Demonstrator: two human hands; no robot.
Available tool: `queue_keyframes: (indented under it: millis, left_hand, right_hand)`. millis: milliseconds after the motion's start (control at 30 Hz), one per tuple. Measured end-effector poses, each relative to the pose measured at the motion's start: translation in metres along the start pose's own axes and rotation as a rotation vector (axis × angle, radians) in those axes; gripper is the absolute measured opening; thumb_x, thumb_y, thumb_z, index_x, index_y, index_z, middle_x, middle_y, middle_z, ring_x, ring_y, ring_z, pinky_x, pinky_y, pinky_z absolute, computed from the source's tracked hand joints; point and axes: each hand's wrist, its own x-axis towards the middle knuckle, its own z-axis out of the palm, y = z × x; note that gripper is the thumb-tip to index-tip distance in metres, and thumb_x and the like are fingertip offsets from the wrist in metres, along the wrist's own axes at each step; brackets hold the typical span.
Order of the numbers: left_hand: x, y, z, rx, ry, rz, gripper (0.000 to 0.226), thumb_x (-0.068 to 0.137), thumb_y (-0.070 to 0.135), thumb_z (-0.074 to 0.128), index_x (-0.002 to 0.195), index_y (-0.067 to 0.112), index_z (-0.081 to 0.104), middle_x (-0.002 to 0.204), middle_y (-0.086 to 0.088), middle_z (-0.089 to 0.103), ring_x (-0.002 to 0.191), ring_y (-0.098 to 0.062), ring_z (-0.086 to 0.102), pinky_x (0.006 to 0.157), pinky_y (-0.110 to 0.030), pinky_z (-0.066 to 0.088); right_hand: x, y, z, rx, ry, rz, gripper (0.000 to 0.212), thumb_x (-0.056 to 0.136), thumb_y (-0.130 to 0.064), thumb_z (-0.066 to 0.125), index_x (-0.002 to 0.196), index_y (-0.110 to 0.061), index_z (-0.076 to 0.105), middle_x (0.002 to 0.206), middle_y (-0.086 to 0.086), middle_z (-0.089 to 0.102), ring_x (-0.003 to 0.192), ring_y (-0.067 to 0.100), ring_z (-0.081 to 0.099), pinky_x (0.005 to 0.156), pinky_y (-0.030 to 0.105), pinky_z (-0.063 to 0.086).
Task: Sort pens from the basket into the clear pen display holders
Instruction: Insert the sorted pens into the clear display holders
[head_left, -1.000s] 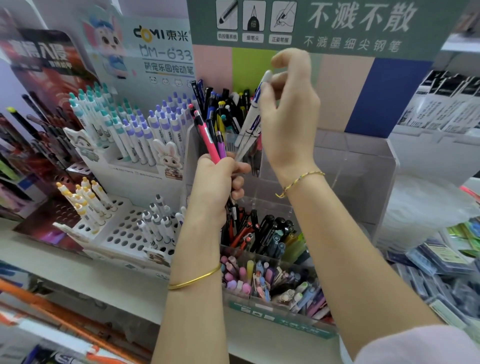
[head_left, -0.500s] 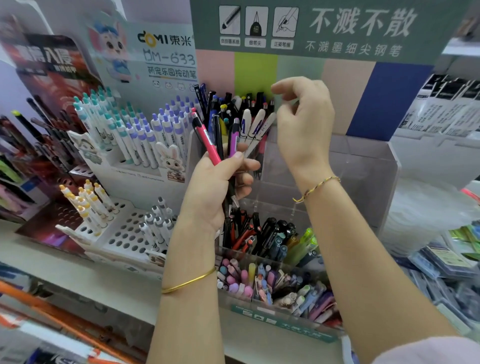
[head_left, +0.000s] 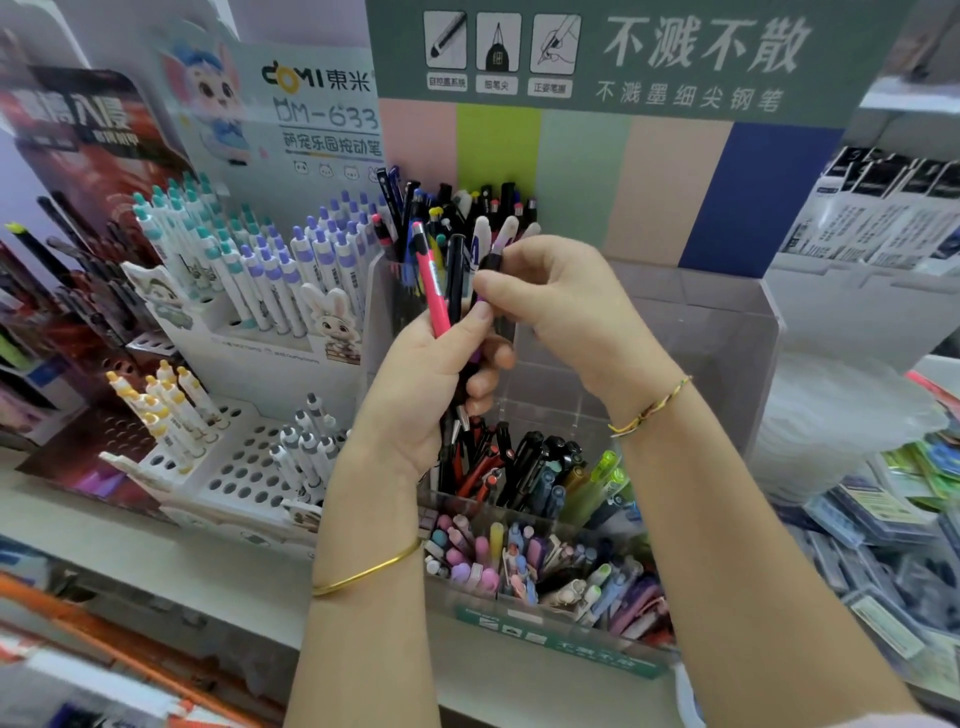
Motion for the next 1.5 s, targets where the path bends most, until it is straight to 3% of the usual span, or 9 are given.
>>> queue_keyframes:
  millis: [167,267,400,700,933,1100,1267,1367,1500]
  left_hand:
    - [0.001,0.003,-0.009,-0.026,0.273,-0.048,0.017,0.102,0.017,0.046,0.099,0.010,0.062,0.078,-0.006,0.074,0.055,-0.009,0.065,0.045,-0.018,0.052]
    - [0.002,0.002,-0.014,-0.004,0.365,-0.032,0.019,0.102,0.016,0.044,0.099,0.010,0.062,0.082,-0.006,0.074,0.057,-0.010,0.067,0.045,-0.018,0.052]
    - [0.004,0.004,-0.016,0.024,0.384,-0.015,0.018,0.102,0.016,0.045,0.100,0.012,0.062,0.075,0.000,0.074,0.049,-0.006,0.061,0.040,-0.016,0.047]
    - [0.008,0.008,-0.018,0.034,0.353,-0.002,0.016,0.102,0.015,0.044,0.100,0.012,0.060,0.069,0.002,0.071,0.046,-0.005,0.054,0.039,-0.016,0.042]
    - [0.012,0.006,-0.018,0.043,0.315,-0.008,0.015,0.102,0.014,0.043,0.099,0.010,0.058,0.059,0.004,0.058,0.040,-0.005,0.040,0.035,-0.016,0.031]
    - [0.013,0.006,-0.018,0.020,0.279,-0.015,0.005,0.099,0.015,0.051,0.101,0.010,0.054,0.060,0.003,0.052,0.039,-0.004,0.034,0.033,-0.015,0.028]
    - [0.013,0.006,-0.020,0.010,0.261,-0.005,0.008,0.098,0.019,0.054,0.101,0.011,0.053,0.061,0.004,0.051,0.040,-0.004,0.033,0.033,-0.014,0.027]
    - [0.012,0.008,-0.021,0.022,0.224,-0.003,0.010,0.099,0.023,0.051,0.097,0.013,0.055,0.059,0.005,0.051,0.042,-0.005,0.033,0.034,-0.015,0.028]
    - [0.009,0.009,-0.018,0.031,0.133,0.017,0.013,0.101,0.020,0.047,0.093,0.013,0.054,0.058,0.005,0.050,0.043,-0.006,0.034,0.035,-0.016,0.028]
  right_hand:
    - [0.011,-0.006,0.003,0.179,0.354,-0.114,0.019,0.092,-0.011,0.058,0.078,-0.024,0.057,0.078,0.004,0.063,0.070,0.019,0.062,0.059,0.030,0.051]
    - [0.017,-0.013,0.005,0.149,0.512,-0.209,0.016,0.092,-0.014,0.056,0.084,-0.028,0.053,0.077,-0.005,0.061,0.073,0.023,0.065,0.067,0.045,0.055]
    - [0.022,-0.015,0.016,0.032,0.566,-0.326,0.006,0.093,-0.011,0.055,0.092,-0.017,0.056,0.068,-0.013,0.056,0.066,0.011,0.062,0.067,0.042,0.054]
    - [0.038,-0.012,0.029,-0.158,0.672,-0.443,0.015,0.090,-0.012,0.059,0.101,-0.002,0.064,0.085,-0.002,0.061,0.076,0.015,0.058,0.072,0.031,0.051]
    - [0.039,-0.013,0.026,-0.396,0.557,-0.343,0.022,0.088,-0.017,0.063,0.109,-0.012,0.059,0.084,-0.003,0.064,0.081,0.018,0.053,0.064,0.028,0.039]
    - [0.044,-0.010,0.023,-0.743,0.437,-0.167,0.022,0.093,-0.038,0.056,0.104,-0.023,0.065,0.114,0.000,0.056,0.112,0.025,0.041,0.084,0.033,0.036]
    - [0.047,-0.012,0.026,-0.956,0.263,-0.077,0.031,0.090,-0.048,0.056,0.108,-0.026,0.069,0.121,0.002,0.050,0.119,0.029,0.038,0.090,0.038,0.033]
    - [0.042,-0.015,0.017,-0.732,0.344,-0.098,0.030,0.088,-0.048,0.059,0.105,-0.025,0.067,0.115,0.001,0.054,0.114,0.024,0.042,0.087,0.036,0.035]
    - [0.033,-0.018,-0.006,-0.349,0.578,-0.252,0.006,0.087,-0.020,0.059,0.090,-0.020,0.064,0.092,-0.002,0.062,0.089,0.015,0.055,0.080,0.029,0.045]
